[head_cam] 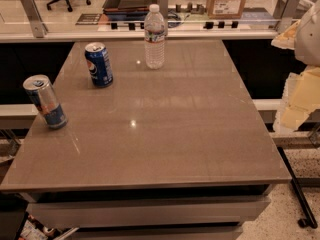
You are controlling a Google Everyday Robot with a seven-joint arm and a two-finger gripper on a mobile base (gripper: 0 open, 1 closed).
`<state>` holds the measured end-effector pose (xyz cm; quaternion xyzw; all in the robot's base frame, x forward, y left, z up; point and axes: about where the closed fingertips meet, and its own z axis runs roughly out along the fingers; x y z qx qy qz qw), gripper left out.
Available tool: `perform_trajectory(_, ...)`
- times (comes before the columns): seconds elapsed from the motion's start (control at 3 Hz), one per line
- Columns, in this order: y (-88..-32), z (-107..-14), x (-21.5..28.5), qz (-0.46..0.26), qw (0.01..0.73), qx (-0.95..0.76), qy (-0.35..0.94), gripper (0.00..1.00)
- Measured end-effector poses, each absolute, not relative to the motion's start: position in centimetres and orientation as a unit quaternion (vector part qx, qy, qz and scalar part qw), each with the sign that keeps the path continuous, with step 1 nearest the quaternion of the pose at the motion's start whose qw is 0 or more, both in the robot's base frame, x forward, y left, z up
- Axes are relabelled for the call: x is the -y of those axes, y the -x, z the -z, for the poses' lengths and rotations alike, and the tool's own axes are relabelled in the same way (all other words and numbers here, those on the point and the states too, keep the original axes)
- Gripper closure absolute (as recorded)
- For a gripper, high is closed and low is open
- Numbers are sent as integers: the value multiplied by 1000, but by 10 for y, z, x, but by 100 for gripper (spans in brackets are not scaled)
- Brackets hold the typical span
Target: Pick redbull can
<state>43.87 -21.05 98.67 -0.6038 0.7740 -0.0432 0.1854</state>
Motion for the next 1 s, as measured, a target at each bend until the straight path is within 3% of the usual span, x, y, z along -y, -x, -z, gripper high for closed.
perform_trajectory(0.33,-444,-979,196,15,221,-761,609,0)
perform_trajectory(1.0,-453,-961,123,-107,328,-709,615,0)
